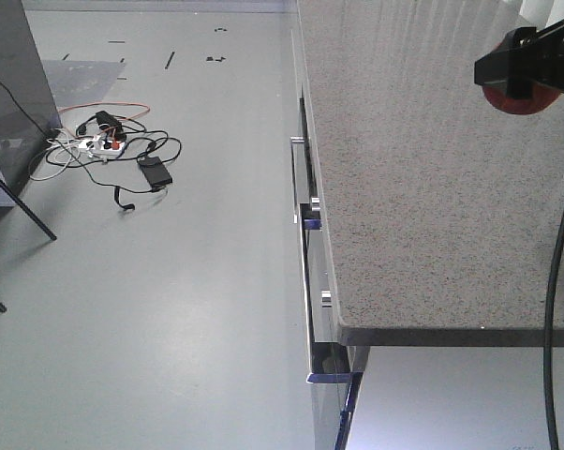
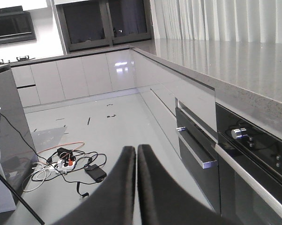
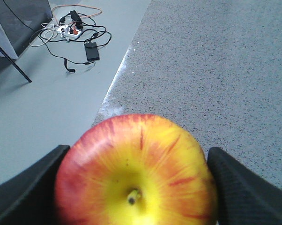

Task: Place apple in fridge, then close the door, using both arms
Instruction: 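Close the right gripper on the apple and lift it, then drive backward and turn away from the counter holding the apple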

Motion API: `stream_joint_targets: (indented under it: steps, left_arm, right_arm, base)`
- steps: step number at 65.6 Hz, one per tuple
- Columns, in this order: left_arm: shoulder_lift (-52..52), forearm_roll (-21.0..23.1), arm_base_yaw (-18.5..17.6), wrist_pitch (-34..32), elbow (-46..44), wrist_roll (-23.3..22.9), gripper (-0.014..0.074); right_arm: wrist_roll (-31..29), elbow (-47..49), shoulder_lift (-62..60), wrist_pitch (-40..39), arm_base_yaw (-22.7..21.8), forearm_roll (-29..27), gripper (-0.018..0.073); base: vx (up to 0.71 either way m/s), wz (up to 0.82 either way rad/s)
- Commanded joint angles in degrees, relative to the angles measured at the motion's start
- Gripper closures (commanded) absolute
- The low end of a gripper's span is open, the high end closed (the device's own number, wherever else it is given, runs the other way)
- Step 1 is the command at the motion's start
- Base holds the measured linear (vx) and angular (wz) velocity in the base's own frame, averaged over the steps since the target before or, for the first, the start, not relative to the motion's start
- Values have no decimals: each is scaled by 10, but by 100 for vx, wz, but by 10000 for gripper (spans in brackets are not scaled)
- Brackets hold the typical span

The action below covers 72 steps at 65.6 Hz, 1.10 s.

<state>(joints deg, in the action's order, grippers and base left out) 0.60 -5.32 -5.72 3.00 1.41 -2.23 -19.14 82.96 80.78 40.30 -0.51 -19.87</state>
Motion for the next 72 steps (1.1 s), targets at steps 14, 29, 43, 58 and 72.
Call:
stream_joint_targets:
  steps: [14, 29, 43, 58, 72]
  left_arm:
    - [8, 4, 1, -42, -11, -7, 603]
    - [8, 4, 1, -42, -11, -7, 603]
    - [8, 4, 1, -42, -11, -7, 603]
    - [8, 4, 1, -42, -11, -7, 603]
    - [8, 4, 1, -42, -11, -7, 603]
  right_arm:
    - [-6, 19, -20, -42, -2, -10, 458]
    - [-6, 19, -20, -42, -2, -10, 458]
    - [-6, 19, -20, -42, -2, -10, 458]
    - [-6, 19, -20, -42, -2, -10, 458]
    - [-6, 19, -20, -42, -2, -10, 458]
  base:
    - [0, 0]
    - [0, 0]
    - [0, 1]
    - [-2, 9]
    - [-4, 25]
